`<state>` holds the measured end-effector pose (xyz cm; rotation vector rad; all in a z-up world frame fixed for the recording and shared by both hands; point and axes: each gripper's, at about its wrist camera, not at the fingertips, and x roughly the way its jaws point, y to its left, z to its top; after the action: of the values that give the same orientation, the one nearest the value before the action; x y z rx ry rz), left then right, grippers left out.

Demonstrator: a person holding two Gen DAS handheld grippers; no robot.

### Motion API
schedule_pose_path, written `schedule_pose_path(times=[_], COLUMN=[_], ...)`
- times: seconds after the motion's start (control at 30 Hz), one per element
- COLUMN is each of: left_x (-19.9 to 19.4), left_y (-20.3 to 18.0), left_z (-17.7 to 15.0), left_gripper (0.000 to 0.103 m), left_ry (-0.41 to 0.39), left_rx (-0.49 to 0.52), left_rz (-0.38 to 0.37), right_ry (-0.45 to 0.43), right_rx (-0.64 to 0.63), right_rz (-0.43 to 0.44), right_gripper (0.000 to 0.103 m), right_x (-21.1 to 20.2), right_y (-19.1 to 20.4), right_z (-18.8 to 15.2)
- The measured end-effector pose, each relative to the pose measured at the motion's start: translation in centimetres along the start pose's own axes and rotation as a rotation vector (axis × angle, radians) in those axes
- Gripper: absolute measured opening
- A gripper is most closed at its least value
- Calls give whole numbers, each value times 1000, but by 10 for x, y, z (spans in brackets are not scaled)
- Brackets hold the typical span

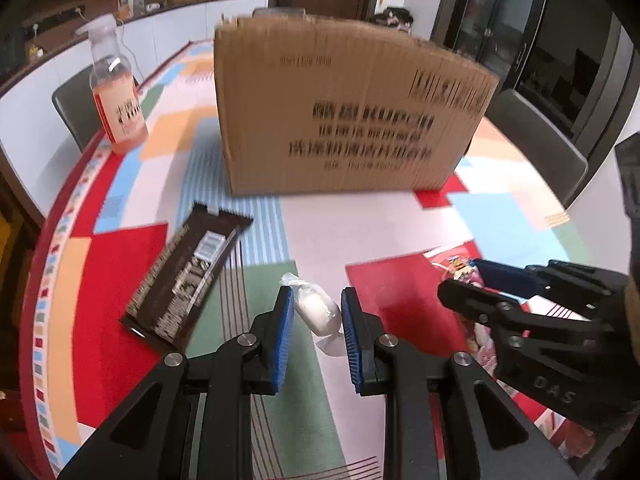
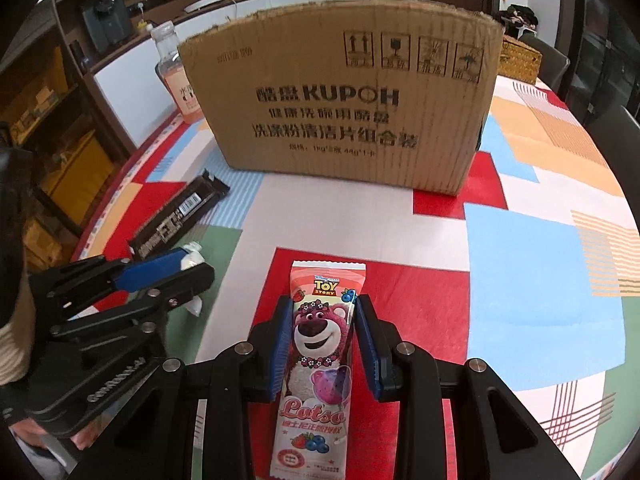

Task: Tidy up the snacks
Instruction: 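Carry both held snacks over the box and open both grippers to drop them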

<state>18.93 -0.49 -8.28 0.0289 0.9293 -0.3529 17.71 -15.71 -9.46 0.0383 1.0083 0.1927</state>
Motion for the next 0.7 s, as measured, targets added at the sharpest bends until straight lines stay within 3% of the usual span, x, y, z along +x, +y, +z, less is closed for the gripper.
schedule_pose_path(times=[0.3, 0.7], left_x=[-38, -70], left_y=[-6, -9], left_z=[24, 79], left_gripper=[25, 25], left_ry=[-116, -263], left_rx=[18, 59], left_rz=[-2, 21], right_ry=[-90, -244], right_rx=[-3, -2], right_rz=[13, -10], right_gripper=[33, 33], right_x=[-26, -60], right_y=[2, -2], right_z=[19, 72])
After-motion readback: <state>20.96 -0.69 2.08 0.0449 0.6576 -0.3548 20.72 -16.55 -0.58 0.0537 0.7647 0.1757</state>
